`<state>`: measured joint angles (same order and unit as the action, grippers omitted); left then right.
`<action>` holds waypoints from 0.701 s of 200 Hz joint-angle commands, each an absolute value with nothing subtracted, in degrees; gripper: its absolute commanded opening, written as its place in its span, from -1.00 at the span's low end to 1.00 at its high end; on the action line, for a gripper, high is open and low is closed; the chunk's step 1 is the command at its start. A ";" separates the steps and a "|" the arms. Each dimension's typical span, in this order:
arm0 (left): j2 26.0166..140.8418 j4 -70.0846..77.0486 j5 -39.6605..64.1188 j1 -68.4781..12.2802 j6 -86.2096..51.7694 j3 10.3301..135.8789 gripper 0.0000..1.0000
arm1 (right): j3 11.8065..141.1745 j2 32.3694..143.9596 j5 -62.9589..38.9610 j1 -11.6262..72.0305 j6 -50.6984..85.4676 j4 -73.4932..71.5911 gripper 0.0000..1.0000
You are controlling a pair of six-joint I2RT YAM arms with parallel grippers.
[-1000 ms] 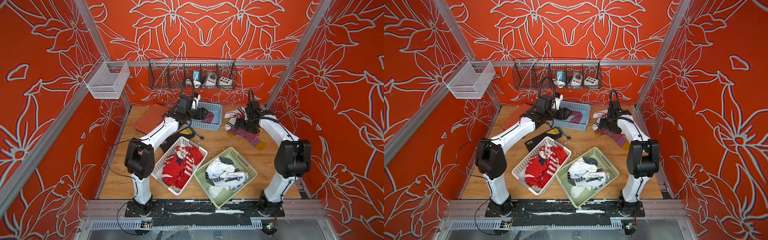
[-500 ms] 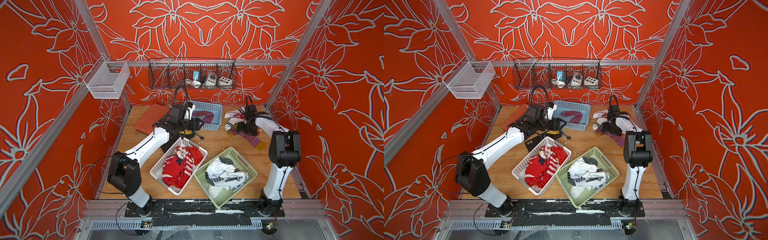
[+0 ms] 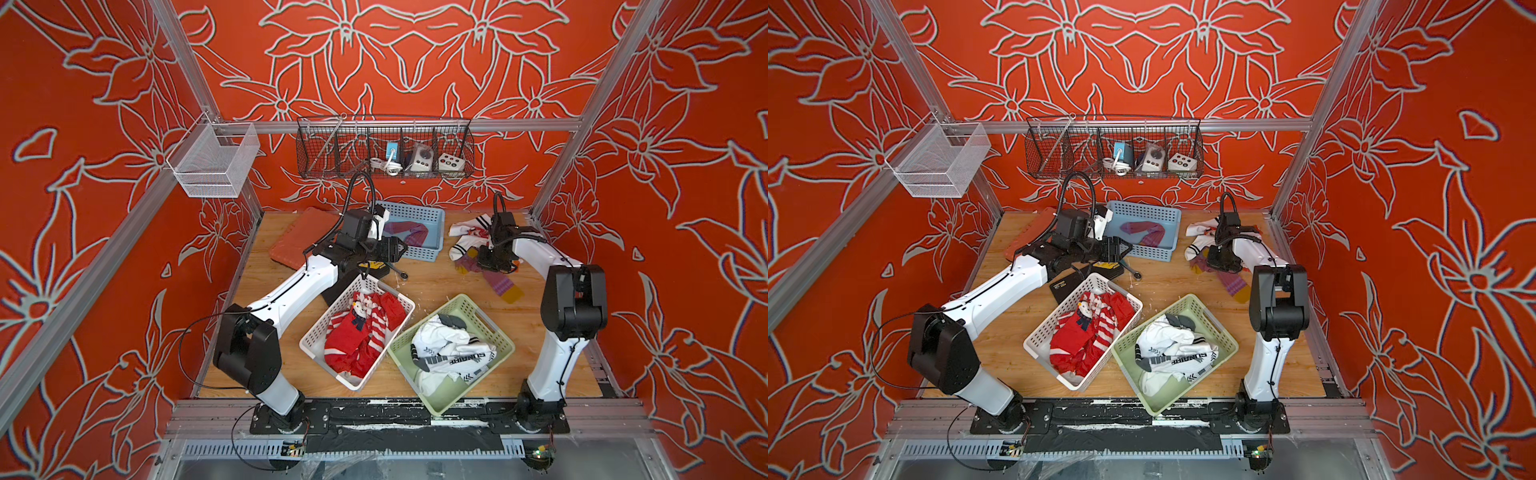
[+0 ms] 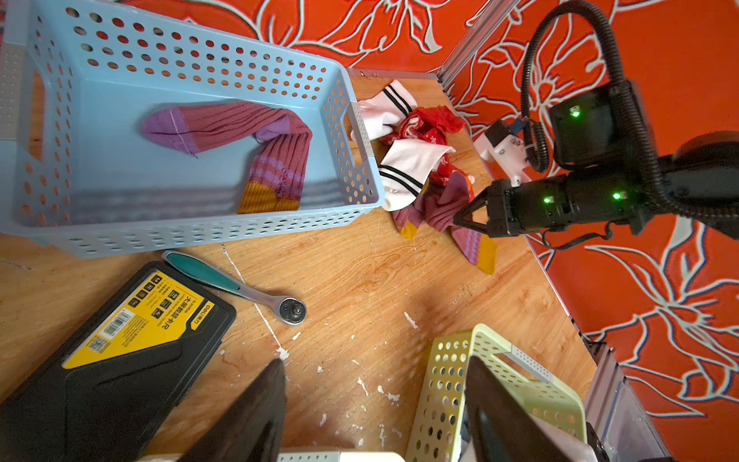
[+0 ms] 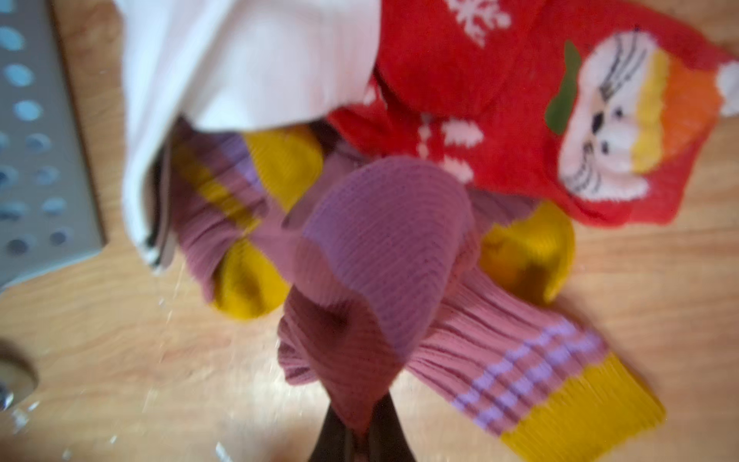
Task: Sort the socks into the basket by color
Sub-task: Pick up the sock from the center of the board.
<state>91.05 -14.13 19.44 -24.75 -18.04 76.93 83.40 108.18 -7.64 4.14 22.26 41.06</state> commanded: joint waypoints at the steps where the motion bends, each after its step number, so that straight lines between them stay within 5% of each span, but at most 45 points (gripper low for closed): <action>1: 89.78 -14.50 20.57 -24.61 -18.01 78.39 0.38 | 80.58 101.27 -10.04 4.04 24.24 40.71 -1.00; 140: 93.06 -10.11 24.56 -32.40 -11.29 83.91 0.49 | 74.86 81.07 -27.84 5.61 28.82 35.24 -1.00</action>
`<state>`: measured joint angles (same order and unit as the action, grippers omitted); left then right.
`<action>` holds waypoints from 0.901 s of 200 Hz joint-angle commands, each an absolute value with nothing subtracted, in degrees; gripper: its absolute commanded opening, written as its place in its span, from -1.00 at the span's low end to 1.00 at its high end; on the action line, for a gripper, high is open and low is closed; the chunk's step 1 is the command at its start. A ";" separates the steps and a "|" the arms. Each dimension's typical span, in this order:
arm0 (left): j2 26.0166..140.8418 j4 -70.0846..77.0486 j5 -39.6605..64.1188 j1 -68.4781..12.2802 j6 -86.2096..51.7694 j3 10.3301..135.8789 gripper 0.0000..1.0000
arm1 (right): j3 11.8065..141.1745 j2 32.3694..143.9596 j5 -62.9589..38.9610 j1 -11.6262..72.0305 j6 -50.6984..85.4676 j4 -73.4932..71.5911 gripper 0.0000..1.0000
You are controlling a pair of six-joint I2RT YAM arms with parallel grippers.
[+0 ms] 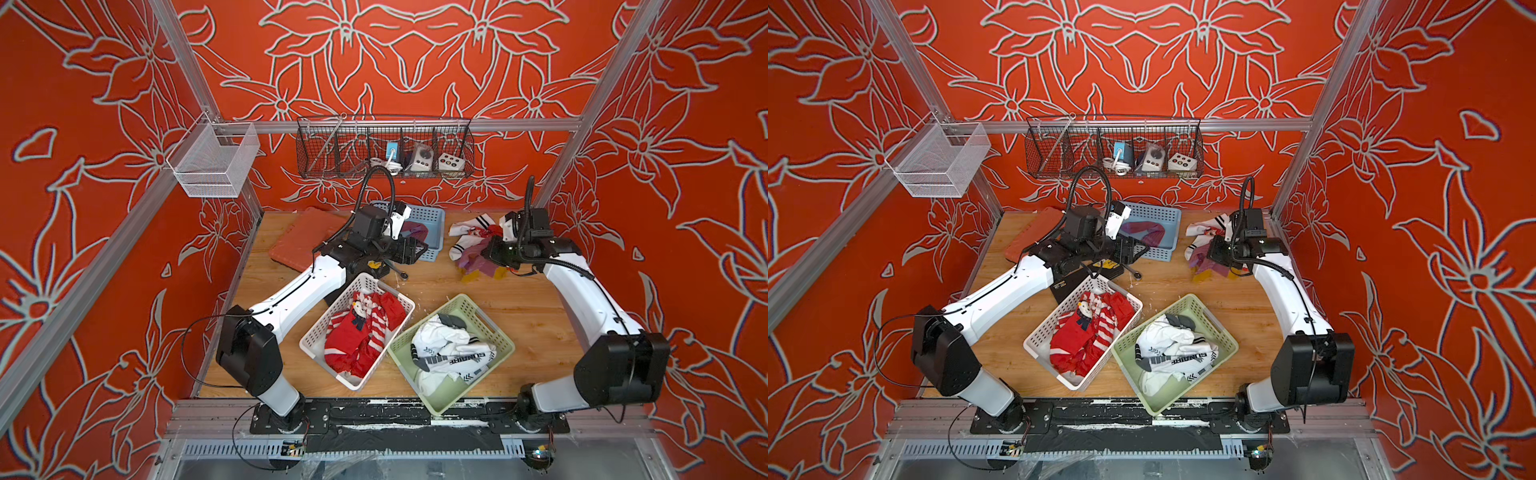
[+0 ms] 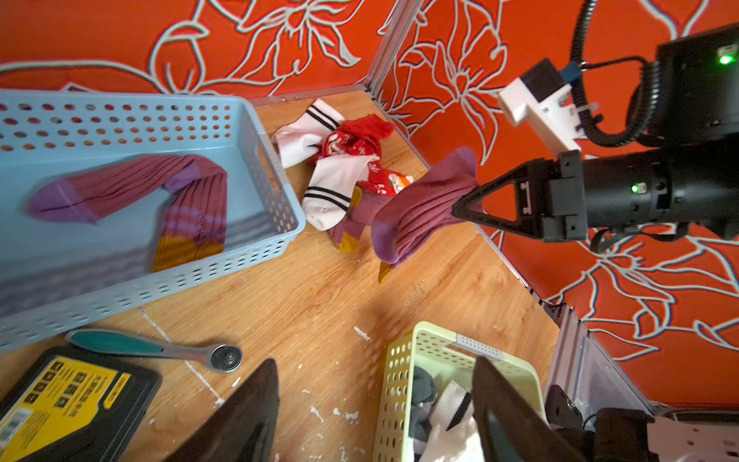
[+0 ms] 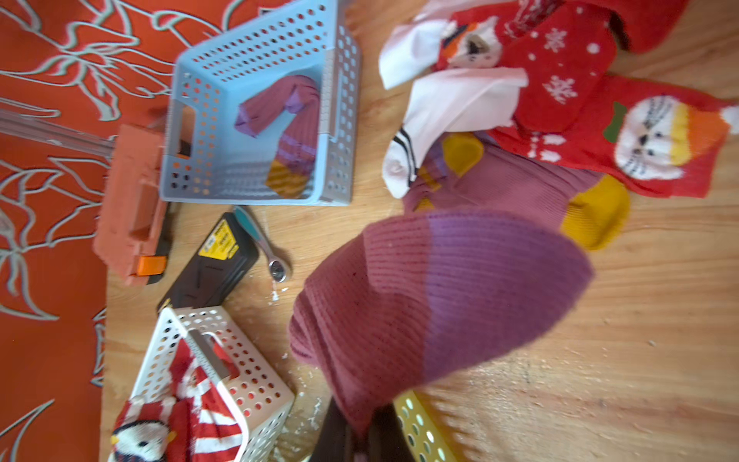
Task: Sort the socks into the basket by color
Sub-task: Pick up the sock from the center of the board, then place the sock in the bin.
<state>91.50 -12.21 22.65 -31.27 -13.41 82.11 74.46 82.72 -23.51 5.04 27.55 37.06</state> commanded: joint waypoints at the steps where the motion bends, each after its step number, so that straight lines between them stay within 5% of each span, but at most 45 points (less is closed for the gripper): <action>1: 93.07 -10.06 24.58 -32.42 -11.27 83.97 0.49 | 74.87 81.05 -27.98 5.62 28.87 35.16 -1.00; 180: 97.40 -9.15 26.46 -38.58 -6.95 88.67 0.60 | 73.62 78.61 -42.28 7.90 35.35 26.69 -1.00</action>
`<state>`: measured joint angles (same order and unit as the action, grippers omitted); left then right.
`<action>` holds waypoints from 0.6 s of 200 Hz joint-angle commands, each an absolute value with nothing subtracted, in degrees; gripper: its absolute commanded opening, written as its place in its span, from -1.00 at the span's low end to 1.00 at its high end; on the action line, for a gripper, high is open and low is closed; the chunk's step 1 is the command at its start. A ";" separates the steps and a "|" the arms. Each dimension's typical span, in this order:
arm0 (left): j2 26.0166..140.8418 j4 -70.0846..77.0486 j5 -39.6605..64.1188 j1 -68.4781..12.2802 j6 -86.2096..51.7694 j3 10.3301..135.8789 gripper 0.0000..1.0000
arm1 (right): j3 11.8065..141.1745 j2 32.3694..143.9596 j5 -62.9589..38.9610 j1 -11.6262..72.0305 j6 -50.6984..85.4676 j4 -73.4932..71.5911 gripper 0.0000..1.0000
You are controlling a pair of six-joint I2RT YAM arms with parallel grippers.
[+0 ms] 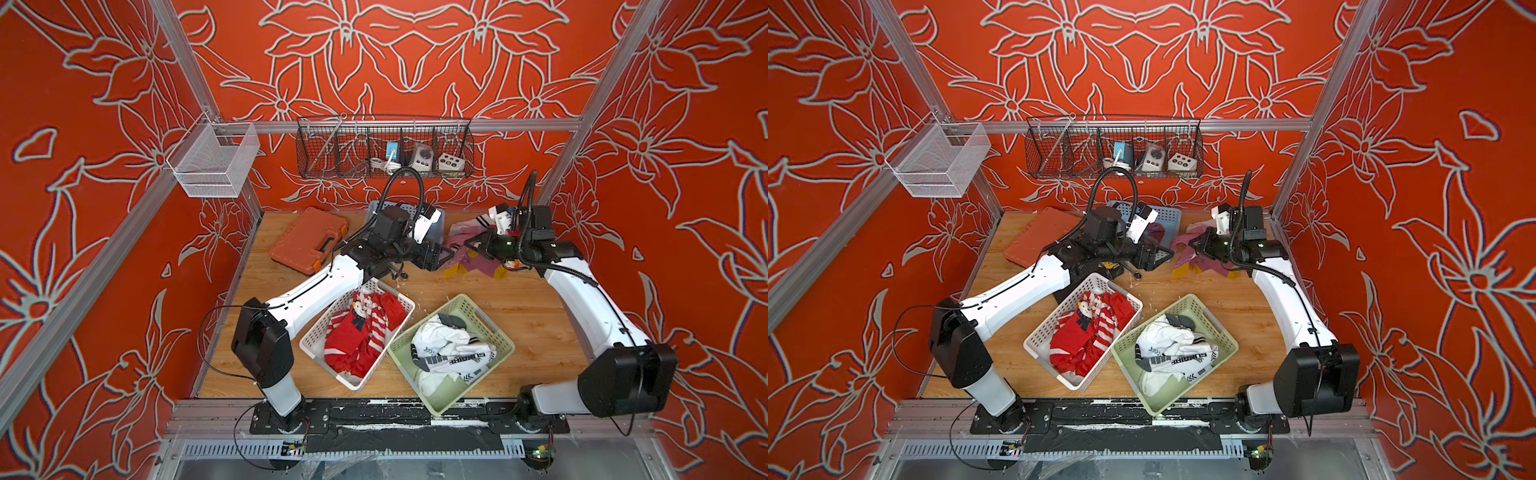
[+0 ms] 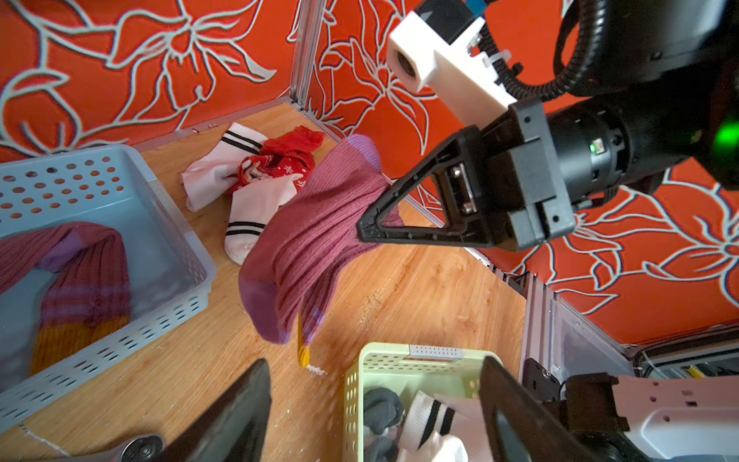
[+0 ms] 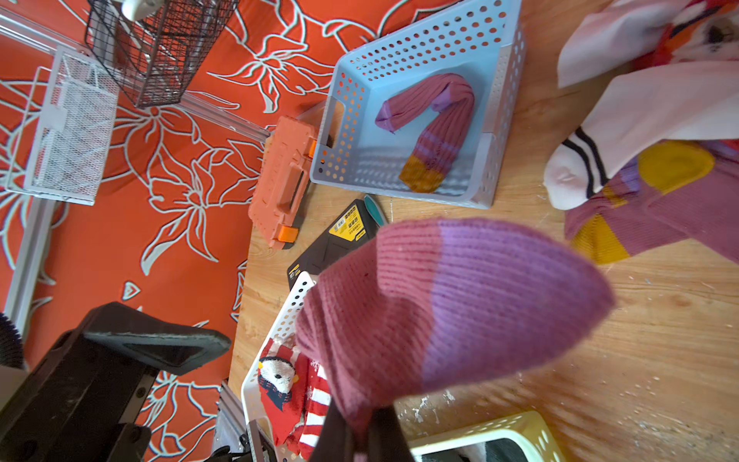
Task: Sort the socks into the basket by color
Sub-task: Place the sock in the bin.
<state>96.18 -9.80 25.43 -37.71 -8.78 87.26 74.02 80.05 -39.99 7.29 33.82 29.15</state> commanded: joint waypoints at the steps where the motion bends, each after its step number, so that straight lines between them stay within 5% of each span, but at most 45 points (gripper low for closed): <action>1: 97.39 -9.15 26.46 -38.62 -6.95 88.68 0.61 | 73.64 78.59 -42.32 7.91 35.39 26.66 -1.00; 120: 100.84 -8.73 14.84 -41.53 0.90 90.02 0.63 | 75.03 77.99 -50.97 9.93 40.54 21.69 -1.00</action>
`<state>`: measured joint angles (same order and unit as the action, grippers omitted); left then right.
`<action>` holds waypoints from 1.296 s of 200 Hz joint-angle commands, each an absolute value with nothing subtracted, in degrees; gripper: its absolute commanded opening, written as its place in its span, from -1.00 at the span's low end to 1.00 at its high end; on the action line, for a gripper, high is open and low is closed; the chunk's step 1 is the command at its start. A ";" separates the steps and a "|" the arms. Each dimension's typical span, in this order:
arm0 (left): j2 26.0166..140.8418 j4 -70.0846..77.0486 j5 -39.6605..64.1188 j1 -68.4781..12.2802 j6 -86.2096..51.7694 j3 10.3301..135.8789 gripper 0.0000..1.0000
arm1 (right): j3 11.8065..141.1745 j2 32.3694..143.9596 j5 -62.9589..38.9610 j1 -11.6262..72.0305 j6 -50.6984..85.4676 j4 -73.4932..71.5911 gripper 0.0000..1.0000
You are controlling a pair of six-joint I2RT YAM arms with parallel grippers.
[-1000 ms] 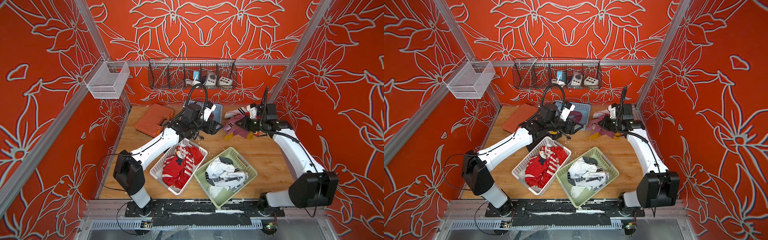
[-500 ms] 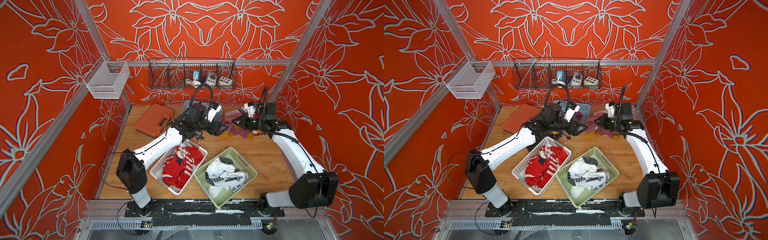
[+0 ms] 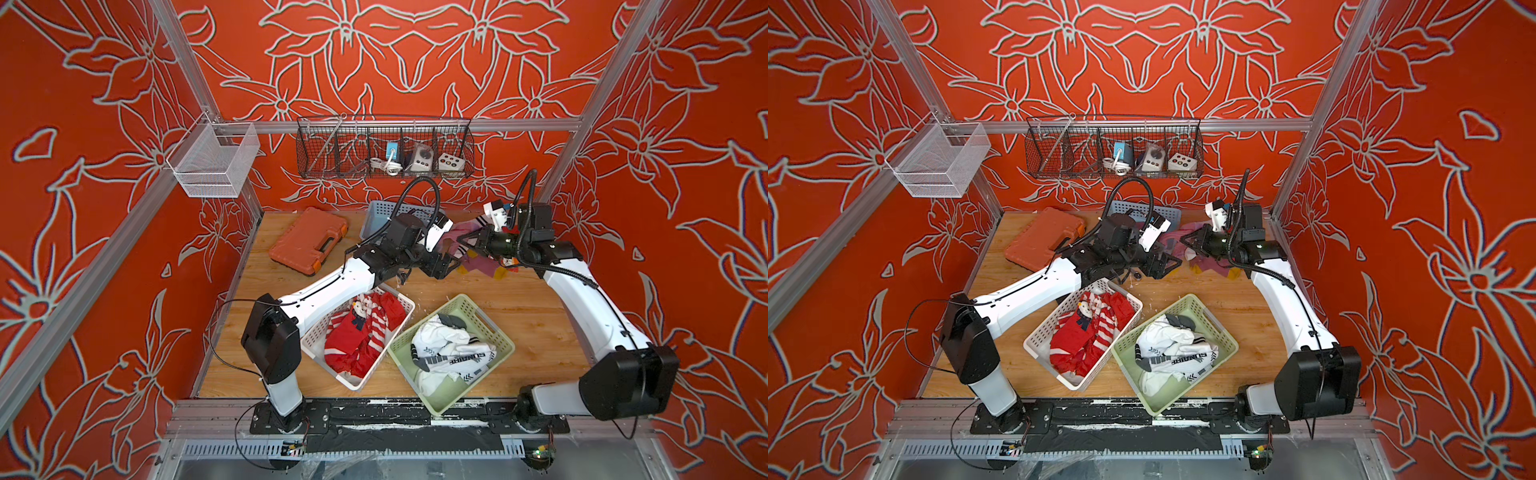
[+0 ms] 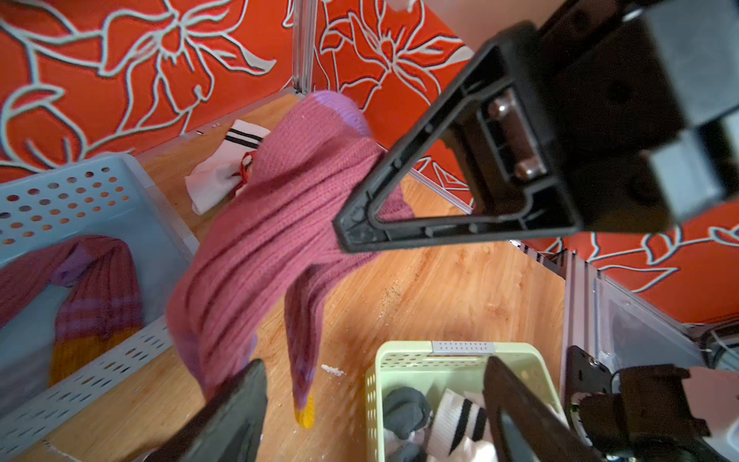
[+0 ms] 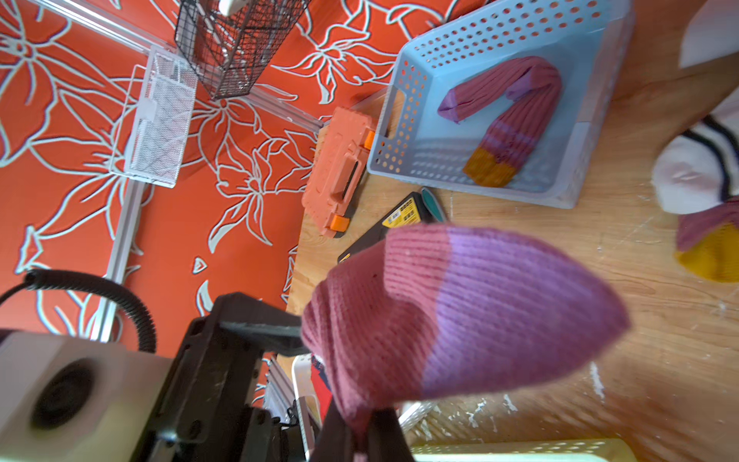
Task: Sort the socks into the basket by color
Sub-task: Place the sock in the bin.
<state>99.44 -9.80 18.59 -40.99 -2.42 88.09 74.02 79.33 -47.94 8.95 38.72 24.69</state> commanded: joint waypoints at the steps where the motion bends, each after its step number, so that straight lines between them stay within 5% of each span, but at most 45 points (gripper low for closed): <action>1: 100.87 -8.72 14.72 -41.55 0.93 90.05 0.63 | 75.03 77.97 -50.97 9.97 40.62 21.70 -1.00; 25: 101.83 -8.40 13.97 -41.66 0.94 90.65 0.45 | 75.48 78.13 -51.73 10.42 40.91 21.35 -1.00; 108: 103.57 -9.69 11.84 -42.10 0.66 92.52 -1.00 | 76.63 79.19 -53.63 11.38 42.19 19.85 -1.00; 139: 103.53 -10.89 11.87 -42.10 0.57 93.58 -1.00 | 77.12 79.41 -52.67 11.41 41.52 20.71 -0.75; 164: 103.38 -12.25 12.21 -41.62 -0.12 94.09 -1.00 | 79.02 79.46 -51.00 11.17 39.09 23.94 0.05; 184: 103.07 -13.17 12.35 -40.72 -1.03 94.20 -1.00 | 81.01 79.15 -48.92 10.64 36.79 27.06 0.40; 259: 104.20 -16.51 11.78 -35.50 -3.12 97.37 -1.00 | 81.74 77.35 -45.08 8.02 35.02 30.25 0.52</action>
<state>103.33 -15.51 11.92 -37.15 -2.59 94.39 80.64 79.33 -47.37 8.78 36.60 28.49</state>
